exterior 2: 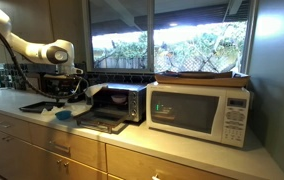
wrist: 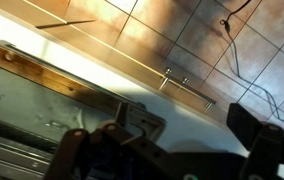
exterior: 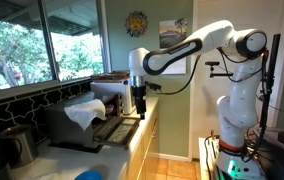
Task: Put the bowl onto the oven
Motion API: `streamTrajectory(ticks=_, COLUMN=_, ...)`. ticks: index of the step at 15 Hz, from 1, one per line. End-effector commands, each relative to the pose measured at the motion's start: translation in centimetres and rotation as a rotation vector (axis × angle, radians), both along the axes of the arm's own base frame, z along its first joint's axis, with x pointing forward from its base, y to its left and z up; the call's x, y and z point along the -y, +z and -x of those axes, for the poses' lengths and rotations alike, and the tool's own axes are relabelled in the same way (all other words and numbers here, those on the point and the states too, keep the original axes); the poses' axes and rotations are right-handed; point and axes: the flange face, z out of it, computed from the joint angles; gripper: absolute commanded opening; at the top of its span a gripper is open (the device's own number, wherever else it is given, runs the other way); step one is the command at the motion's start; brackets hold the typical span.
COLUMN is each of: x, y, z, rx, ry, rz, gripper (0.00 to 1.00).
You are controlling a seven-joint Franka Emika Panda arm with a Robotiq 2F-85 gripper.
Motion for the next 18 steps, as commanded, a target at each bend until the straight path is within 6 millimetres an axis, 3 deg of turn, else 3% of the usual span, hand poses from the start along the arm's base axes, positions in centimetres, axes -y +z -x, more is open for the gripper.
streamTrajectory(ticks=1, x=-7.3, y=-2.7, z=-0.5, rx=-0.094, ry=0.122, rz=-0.003, gripper=1.00)
streamTrajectory(ticks=3, x=-10.0, y=-3.3, z=-0.5, rx=-0.134, ry=0.209, rz=-0.007, gripper=1.00)
streamTrajectory(ticks=4, x=-8.5, y=-2.9, z=0.4, rx=-0.078, ry=0.155, rz=0.012, gripper=1.00)
streamTrajectory(ticks=6, x=-10.1, y=-3.5, z=0.0, rx=-0.101, ry=0.189, rz=0.013, gripper=1.00)
streamTrajectory(ticks=9, x=-10.1, y=-3.5, z=-0.6, rx=-0.106, ry=0.196, rz=0.010, gripper=1.00)
streamTrajectory(ticks=15, x=-13.2, y=-7.4, z=-6.7, rx=0.207, ry=-0.058, rz=0.019, gripper=1.00)
streamTrajectory(ticks=18, x=-15.8, y=-9.9, z=-8.2, rx=0.258, ry=-0.095, rz=0.017, gripper=1.00)
